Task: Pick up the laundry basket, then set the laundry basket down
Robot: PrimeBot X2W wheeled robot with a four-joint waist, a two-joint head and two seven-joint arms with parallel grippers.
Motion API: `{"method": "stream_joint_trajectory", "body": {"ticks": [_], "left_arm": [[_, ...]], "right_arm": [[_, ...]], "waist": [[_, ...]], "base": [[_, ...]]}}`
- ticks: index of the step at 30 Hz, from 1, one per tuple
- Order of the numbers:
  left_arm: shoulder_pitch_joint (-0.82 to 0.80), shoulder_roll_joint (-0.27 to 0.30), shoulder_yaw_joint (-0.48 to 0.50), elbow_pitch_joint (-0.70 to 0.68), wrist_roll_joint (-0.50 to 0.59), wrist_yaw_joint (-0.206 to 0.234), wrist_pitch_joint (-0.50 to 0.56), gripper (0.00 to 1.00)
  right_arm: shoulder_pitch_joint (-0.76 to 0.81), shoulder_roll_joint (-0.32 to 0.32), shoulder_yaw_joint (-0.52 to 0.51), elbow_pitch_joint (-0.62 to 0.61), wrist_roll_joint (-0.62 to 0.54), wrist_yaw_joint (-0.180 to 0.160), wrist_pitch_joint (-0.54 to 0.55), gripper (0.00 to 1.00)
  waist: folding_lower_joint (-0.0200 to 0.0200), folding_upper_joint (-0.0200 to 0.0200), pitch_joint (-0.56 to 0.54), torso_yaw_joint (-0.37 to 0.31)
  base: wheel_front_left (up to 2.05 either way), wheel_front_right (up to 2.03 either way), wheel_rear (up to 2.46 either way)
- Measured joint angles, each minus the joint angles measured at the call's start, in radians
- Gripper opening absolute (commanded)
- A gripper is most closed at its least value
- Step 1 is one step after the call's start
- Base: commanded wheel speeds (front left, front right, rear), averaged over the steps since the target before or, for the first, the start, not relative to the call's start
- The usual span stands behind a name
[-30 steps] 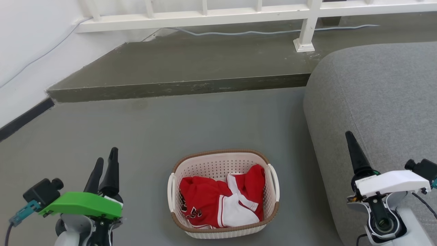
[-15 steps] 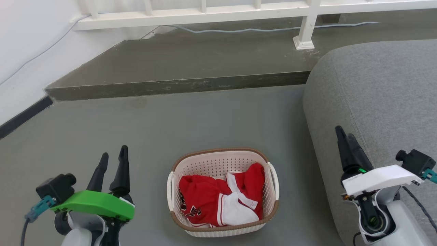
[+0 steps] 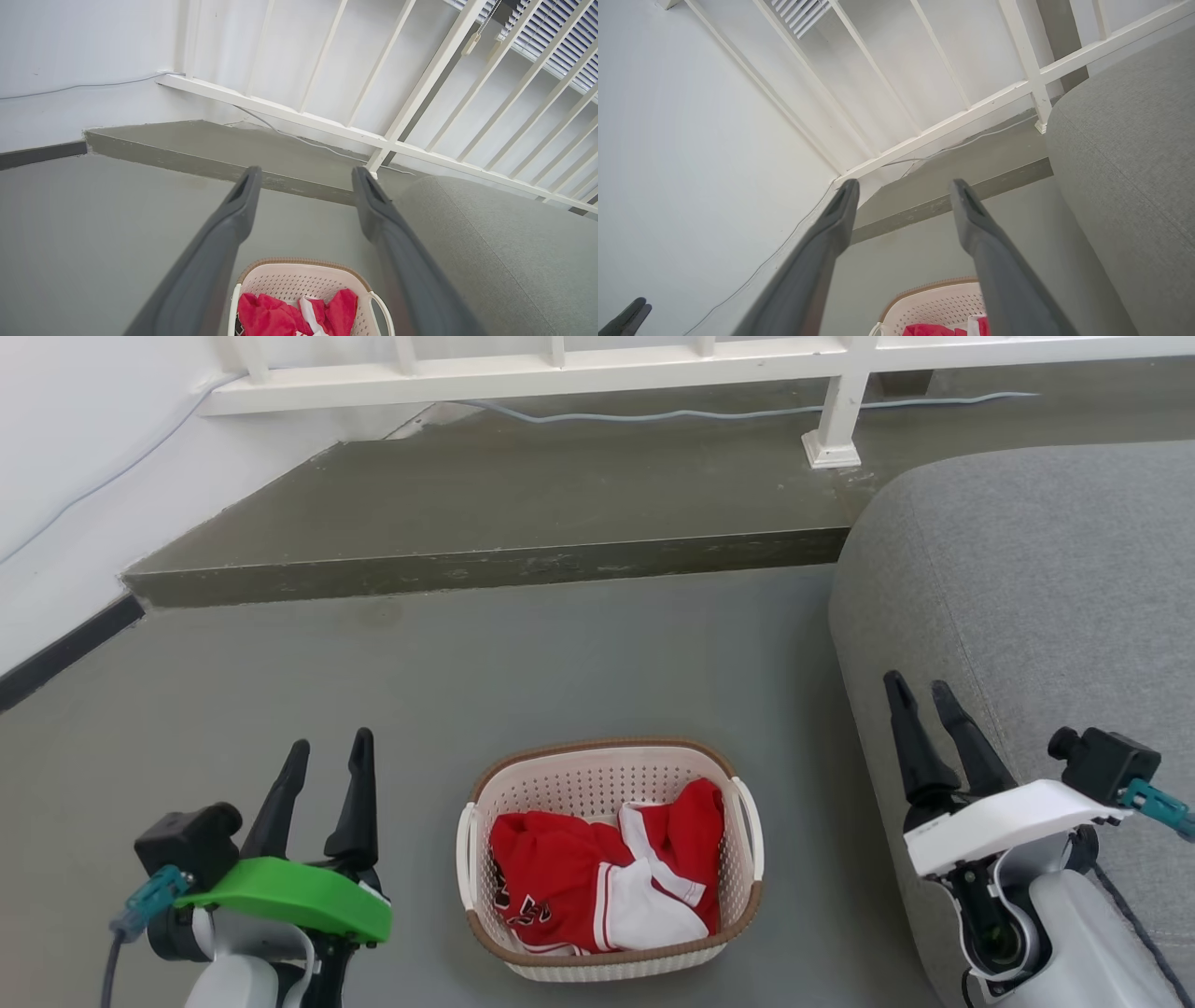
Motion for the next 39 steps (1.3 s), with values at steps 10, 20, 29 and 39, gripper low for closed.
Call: {"method": "stream_joint_trajectory", "body": {"ticks": [10, 20, 29, 39], "left_arm": [[0.000, -0.002, -0.011, -0.015, 0.121, 0.000, -0.034, 1.00], [-0.001, -0.002, -0.025, -0.029, 0.238, 0.000, -0.066, 1.00], [-0.003, -0.002, -0.022, -0.032, 0.283, 0.000, -0.083, 1.00], [-0.003, -0.003, -0.013, -0.029, 0.267, -0.003, -0.083, 1.00]], "right_arm": [[0.000, 0.004, 0.010, -0.004, -0.132, 0.000, -0.032, 1.00], [0.000, 0.009, 0.009, -0.004, -0.262, -0.022, -0.059, 1.00], [0.000, 0.021, -0.002, -0.003, -0.326, -0.028, -0.079, 1.00], [0.000, 0.031, -0.022, -0.002, -0.335, -0.026, -0.079, 1.00]], "waist": [[0.0000, 0.0000, 0.001, 0.001], [0.0000, 0.0000, 0.005, 0.001], [0.0000, 0.0000, 0.008, -0.001], [0.0000, 0.0000, 0.011, -0.004]], "base": [[0.00, 0.00, 0.00], [0.00, 0.00, 0.00], [0.00, 0.00, 0.00], [0.00, 0.00, 0.00]]}}
